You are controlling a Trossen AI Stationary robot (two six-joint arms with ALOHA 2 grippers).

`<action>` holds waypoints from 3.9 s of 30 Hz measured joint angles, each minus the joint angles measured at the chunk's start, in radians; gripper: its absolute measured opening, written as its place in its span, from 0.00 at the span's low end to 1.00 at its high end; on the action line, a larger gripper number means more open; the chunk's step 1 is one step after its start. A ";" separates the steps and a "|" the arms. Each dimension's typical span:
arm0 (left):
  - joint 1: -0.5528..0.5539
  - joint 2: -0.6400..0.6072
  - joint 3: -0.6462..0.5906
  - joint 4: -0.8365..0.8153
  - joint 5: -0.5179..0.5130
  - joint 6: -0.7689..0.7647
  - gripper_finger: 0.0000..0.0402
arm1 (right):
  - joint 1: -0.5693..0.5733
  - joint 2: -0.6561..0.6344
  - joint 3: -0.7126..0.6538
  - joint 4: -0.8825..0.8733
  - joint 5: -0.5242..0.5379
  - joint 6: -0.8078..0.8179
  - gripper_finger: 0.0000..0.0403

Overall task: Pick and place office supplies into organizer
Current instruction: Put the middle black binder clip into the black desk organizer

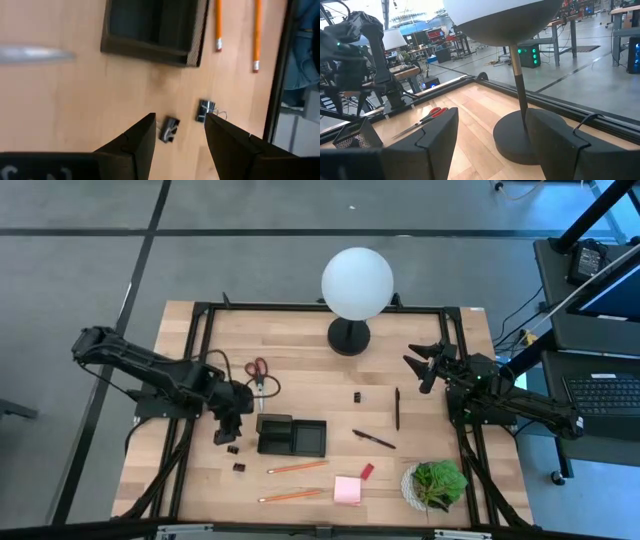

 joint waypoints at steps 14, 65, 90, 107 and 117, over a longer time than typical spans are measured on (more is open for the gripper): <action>-0.080 0.201 -0.001 -0.002 0.008 -0.008 0.39 | 0.000 0.000 0.000 0.000 0.000 -0.002 0.59; -0.120 0.412 -0.025 0.063 0.084 0.093 0.06 | 0.000 0.000 0.000 0.000 0.000 -0.003 0.59; -0.220 0.155 0.092 0.280 -0.321 0.143 0.01 | 0.000 0.000 0.000 0.000 0.000 -0.003 0.59; -0.369 0.289 0.089 0.353 -0.602 0.046 0.01 | 0.000 0.000 0.000 0.000 0.000 -0.013 0.59; -0.369 0.401 0.089 0.362 -0.613 -0.025 0.01 | 0.000 0.000 0.000 0.000 0.000 -0.020 0.59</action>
